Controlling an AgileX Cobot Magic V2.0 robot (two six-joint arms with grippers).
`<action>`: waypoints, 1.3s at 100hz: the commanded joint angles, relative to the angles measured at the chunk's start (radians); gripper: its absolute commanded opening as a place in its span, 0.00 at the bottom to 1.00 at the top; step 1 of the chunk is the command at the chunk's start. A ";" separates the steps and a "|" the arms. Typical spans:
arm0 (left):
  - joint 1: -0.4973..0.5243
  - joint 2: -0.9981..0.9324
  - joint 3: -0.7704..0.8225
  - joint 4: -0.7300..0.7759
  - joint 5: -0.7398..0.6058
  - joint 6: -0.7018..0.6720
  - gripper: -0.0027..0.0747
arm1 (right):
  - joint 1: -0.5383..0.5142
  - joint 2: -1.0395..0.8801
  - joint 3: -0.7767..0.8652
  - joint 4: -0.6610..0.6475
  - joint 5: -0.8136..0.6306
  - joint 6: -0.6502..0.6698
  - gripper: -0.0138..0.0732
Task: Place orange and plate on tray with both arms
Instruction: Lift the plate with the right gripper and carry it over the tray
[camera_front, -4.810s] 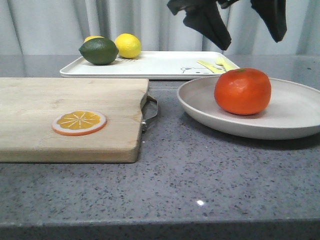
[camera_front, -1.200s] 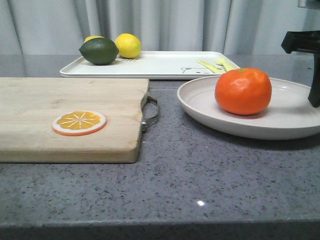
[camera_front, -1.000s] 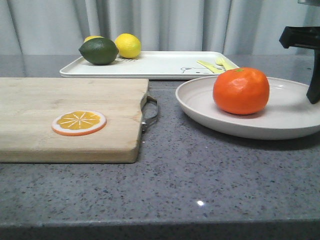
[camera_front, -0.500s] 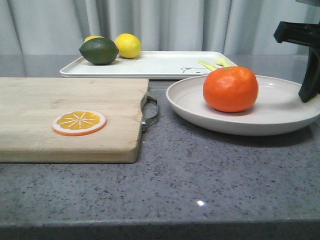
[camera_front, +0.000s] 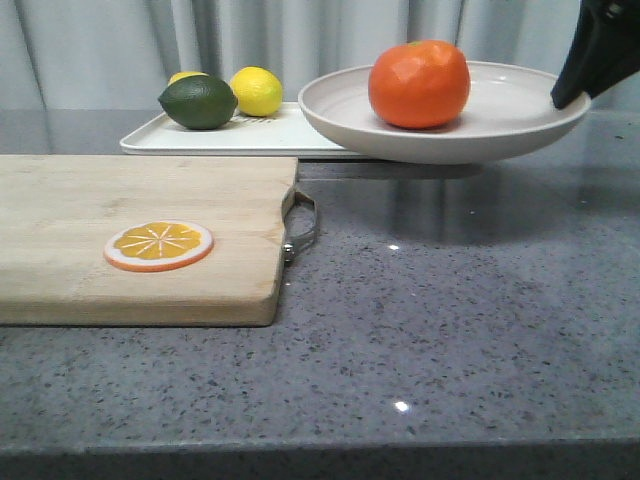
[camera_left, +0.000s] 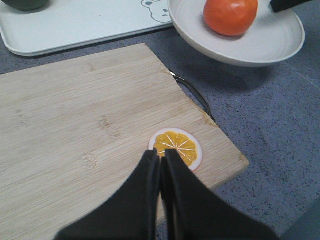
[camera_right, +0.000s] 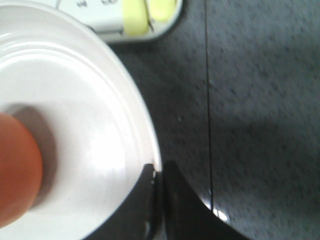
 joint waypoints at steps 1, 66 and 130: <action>0.006 -0.003 -0.027 -0.011 -0.071 0.000 0.01 | -0.006 0.008 -0.097 0.046 -0.022 -0.025 0.09; 0.006 -0.003 -0.027 -0.013 -0.071 0.000 0.01 | -0.005 0.480 -0.796 0.125 0.185 -0.052 0.09; 0.006 -0.003 -0.027 -0.013 -0.071 0.000 0.01 | -0.003 0.767 -1.132 0.193 0.210 -0.052 0.09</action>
